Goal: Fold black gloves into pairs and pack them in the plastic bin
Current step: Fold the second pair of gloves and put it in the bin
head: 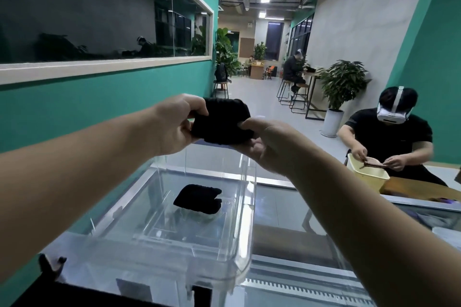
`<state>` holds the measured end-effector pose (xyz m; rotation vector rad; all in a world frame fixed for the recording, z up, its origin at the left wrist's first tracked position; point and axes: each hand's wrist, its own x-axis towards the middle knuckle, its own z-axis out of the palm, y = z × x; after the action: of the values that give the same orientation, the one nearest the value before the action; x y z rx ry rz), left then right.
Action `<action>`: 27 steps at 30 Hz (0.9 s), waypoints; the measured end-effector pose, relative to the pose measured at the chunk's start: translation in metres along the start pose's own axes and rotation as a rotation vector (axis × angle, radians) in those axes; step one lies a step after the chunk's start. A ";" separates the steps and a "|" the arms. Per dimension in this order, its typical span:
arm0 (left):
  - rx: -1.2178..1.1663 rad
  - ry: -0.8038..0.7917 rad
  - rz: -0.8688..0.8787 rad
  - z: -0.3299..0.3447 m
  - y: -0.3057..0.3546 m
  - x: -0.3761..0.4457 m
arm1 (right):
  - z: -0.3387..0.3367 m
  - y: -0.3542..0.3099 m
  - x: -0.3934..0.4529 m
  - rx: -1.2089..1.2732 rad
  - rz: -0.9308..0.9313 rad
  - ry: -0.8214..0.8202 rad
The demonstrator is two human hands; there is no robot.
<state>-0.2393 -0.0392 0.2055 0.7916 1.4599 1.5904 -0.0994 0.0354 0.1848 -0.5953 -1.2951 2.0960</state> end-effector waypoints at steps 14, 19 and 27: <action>0.556 -0.203 -0.151 -0.060 -0.035 0.060 | 0.038 0.024 0.061 -0.926 0.359 -0.129; 0.700 -0.305 -0.236 -0.066 -0.045 0.081 | 0.041 0.032 0.078 -1.049 0.497 -0.137; 0.965 -0.462 -0.365 -0.062 -0.063 0.109 | 0.046 0.059 0.130 -1.371 0.798 -0.181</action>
<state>-0.3345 0.0268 0.1264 1.2188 1.8469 0.3191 -0.2376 0.0753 0.1432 -1.6993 -2.9028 1.4177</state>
